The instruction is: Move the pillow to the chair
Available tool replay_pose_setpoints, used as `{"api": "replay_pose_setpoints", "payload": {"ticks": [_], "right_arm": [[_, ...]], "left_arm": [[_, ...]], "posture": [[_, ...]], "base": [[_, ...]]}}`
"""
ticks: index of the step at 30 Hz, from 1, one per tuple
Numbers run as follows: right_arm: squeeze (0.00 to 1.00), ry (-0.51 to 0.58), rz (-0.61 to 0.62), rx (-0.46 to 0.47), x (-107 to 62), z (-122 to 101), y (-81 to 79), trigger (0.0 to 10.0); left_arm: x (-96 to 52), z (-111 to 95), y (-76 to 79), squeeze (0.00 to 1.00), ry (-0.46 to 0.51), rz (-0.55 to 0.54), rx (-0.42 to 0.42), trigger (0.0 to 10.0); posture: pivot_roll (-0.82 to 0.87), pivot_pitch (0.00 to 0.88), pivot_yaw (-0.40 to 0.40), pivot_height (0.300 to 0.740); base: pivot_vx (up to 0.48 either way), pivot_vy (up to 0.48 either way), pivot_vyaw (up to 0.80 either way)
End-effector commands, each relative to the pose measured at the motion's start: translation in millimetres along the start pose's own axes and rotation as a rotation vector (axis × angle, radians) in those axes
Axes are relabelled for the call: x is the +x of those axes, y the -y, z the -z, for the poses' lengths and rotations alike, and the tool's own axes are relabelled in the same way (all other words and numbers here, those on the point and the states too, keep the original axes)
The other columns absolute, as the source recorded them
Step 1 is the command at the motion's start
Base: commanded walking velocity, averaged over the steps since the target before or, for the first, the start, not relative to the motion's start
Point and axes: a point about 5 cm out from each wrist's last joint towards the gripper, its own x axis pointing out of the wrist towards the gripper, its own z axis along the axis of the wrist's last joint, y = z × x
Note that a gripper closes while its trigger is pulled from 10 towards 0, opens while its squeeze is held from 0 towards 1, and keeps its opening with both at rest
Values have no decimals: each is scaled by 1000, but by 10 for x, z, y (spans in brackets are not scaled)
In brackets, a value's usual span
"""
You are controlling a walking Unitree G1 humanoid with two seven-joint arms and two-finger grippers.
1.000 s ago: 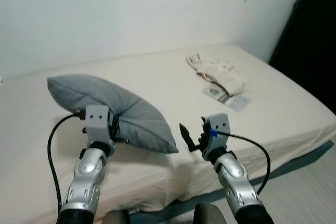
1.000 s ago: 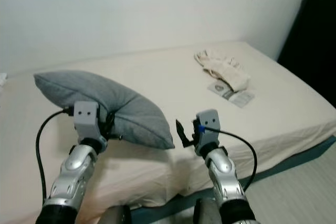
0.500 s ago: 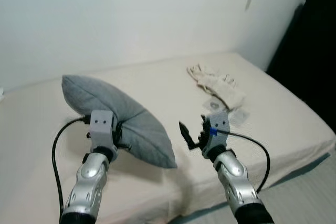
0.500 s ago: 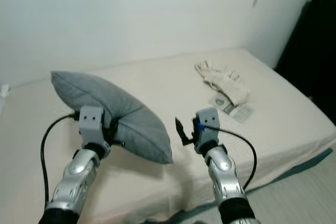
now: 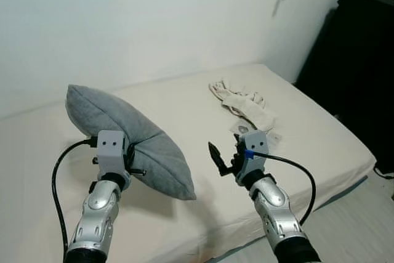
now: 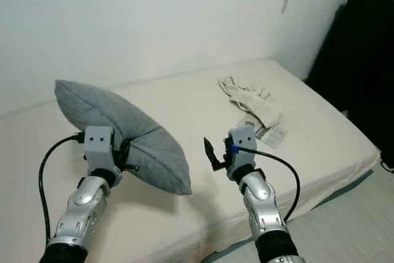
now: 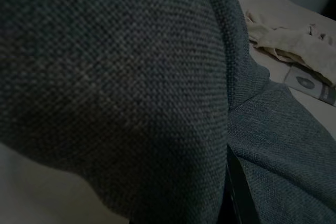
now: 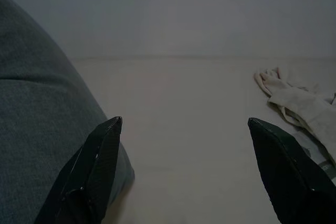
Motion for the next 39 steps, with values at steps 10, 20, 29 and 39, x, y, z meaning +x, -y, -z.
{"api": "replay_pose_setpoints", "payload": {"ticks": [10, 20, 29, 39], "right_arm": [[0, -148, 18, 28, -62, 310, -72, 10000], [0, -227, 11, 28, -78, 440, -109, 10000], [0, -233, -19, 43, -56, 458, -147, 10000], [0, -235, -32, 43, -41, 457, -155, 10000]], "left_arm": [[13, 53, -46, 0, -5, -44, 12, 10000], [25, 89, -34, 0, -24, -39, 21, 10000], [11, 122, -24, 0, -25, -42, 38, 10000], [6, 132, -20, 0, -25, -59, 36, 10000]], "posture": [[-15, 36, -34, 740], [-9, 31, -42, 740], [-10, 25, -51, 740], [-8, 30, -62, 740]], "base": [[0, 0, 0], [0, 0, 0], [0, 0, -711], [0, 0, -800]]}}
